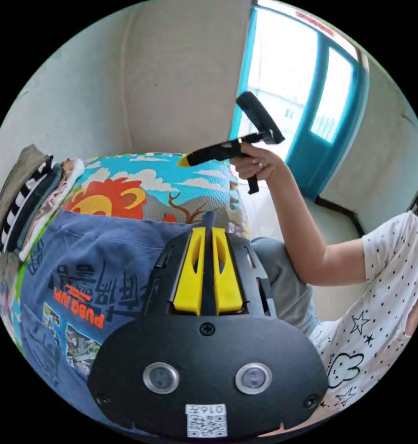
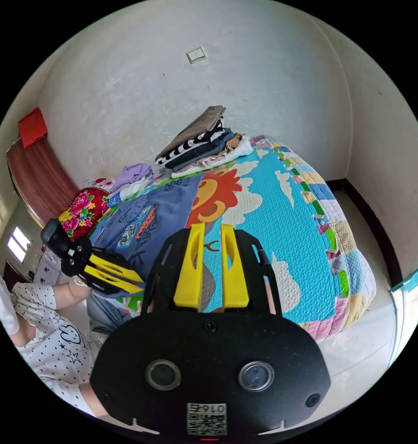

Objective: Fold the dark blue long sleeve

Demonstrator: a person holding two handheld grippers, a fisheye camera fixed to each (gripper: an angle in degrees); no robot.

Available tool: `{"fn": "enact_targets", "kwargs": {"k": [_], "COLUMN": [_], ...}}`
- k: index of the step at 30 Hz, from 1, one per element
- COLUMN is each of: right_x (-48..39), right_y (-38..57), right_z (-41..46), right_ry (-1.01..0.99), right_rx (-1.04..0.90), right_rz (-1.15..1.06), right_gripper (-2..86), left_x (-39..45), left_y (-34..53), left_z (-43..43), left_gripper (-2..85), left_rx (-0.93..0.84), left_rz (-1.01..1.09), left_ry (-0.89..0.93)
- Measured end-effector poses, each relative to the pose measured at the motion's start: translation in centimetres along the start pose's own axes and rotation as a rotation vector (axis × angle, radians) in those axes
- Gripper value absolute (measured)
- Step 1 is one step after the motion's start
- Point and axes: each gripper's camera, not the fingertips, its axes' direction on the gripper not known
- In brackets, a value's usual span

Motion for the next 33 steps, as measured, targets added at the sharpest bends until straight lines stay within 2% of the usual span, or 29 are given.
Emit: {"fn": "enact_targets", "kwargs": {"k": [3, 5, 6, 8, 11, 16, 19, 22, 25, 33], "right_x": [1.5, 4.4, 5.2, 8.1, 10.8, 11.4, 10.3, 9.4, 9.0, 8.6], "right_y": [-0.1, -0.3, -0.3, 0.1, -0.2, -2.4, -4.2, -5.6, -7.4, -13.4], "right_z": [1.2, 1.2, 1.3, 2.7, 6.1, 11.5, 15.1, 19.0, 21.6, 25.3], "right_ry": [-0.075, -0.321, -0.406, -0.700, -0.833, -0.865, -0.788, -0.802, -0.859, -0.743], "right_rx": [0.020, 0.178, 0.213, 0.336, 0.307, 0.097, -0.065, -0.182, -0.211, -0.212], "right_rz": [0.033, 0.147, 0.170, 0.257, 0.405, 0.440, 0.431, 0.431, 0.451, 0.488], "right_gripper": [8.3, 12.6, 12.9, 14.0, 15.4, 20.2, 21.6, 21.3, 20.1, 17.9], "left_x": [-2.3, -2.8, -3.0, -2.8, -2.1, -0.7, 0.4, 1.6, 2.5, 4.6], "left_y": [3.1, 4.6, 5.4, 6.3, 7.4, 8.3, 8.1, 8.1, 8.4, 10.1], "left_z": [-7.1, -10.9, -12.9, -15.3, -18.0, -20.4, -20.1, -18.8, -17.3, -16.9], "left_gripper": [-0.3, -0.3, -0.4, -0.4, -0.4, -0.5, -0.6, -0.7, -0.7, -0.7], "left_rx": [0.225, 0.311, 0.350, 0.385, 0.419, 0.460, 0.439, 0.391, 0.348, 0.303], "left_rz": [-0.131, -0.158, -0.173, -0.174, -0.163, -0.119, -0.083, -0.059, -0.060, -0.102], "left_ry": [-0.038, -0.076, -0.096, -0.116, -0.149, -0.094, -0.022, 0.020, 0.051, 0.171]}}
